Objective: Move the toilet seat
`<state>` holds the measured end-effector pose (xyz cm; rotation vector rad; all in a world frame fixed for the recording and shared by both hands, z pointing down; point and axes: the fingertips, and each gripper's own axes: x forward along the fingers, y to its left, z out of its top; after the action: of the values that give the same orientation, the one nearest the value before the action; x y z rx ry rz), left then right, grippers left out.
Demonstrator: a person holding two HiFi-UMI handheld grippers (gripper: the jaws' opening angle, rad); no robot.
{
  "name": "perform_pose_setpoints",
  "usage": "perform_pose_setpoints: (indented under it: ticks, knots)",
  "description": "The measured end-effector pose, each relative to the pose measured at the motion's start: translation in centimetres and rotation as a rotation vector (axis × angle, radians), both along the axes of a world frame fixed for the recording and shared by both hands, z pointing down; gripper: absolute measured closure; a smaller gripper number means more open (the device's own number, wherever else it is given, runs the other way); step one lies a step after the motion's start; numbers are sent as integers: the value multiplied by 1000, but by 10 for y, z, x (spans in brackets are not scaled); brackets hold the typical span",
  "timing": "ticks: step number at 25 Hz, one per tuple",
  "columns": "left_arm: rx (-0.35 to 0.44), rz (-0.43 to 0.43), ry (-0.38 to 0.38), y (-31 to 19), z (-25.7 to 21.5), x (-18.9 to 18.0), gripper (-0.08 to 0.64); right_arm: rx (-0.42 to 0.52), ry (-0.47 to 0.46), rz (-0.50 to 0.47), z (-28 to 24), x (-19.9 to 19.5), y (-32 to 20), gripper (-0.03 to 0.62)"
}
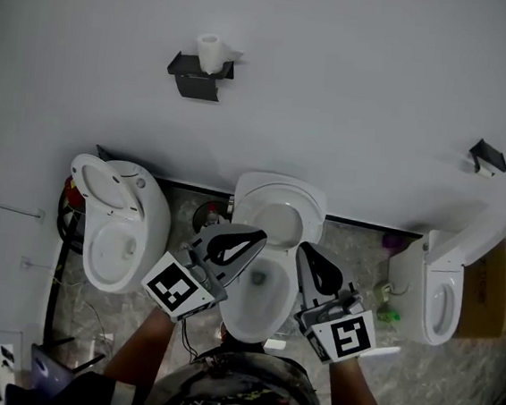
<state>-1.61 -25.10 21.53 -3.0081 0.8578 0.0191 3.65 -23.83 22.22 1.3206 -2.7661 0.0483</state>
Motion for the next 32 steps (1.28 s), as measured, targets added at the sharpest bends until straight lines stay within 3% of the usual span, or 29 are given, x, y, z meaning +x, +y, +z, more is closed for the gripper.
perform_pose_setpoints:
  ticks: [8, 16, 18, 26, 32]
  knots:
    - [41, 36, -34, 13, -15, -4, 540, 48, -18, -48, -18, -13, 11, 589]
    - [60, 12, -55, 14, -19, -10, 540, 67, -14, -50, -26, -13, 10, 588]
    - [56, 7, -53, 15, -19, -10, 540, 40, 2, -60, -21, -12, 13, 589]
    - [47, 7, -59, 14, -15, -11, 540, 106, 13, -51, -26, -14, 8, 591]
    - [39, 12, -63, 14, -11, -8, 540, 85, 17, -53, -23, -14, 9, 592]
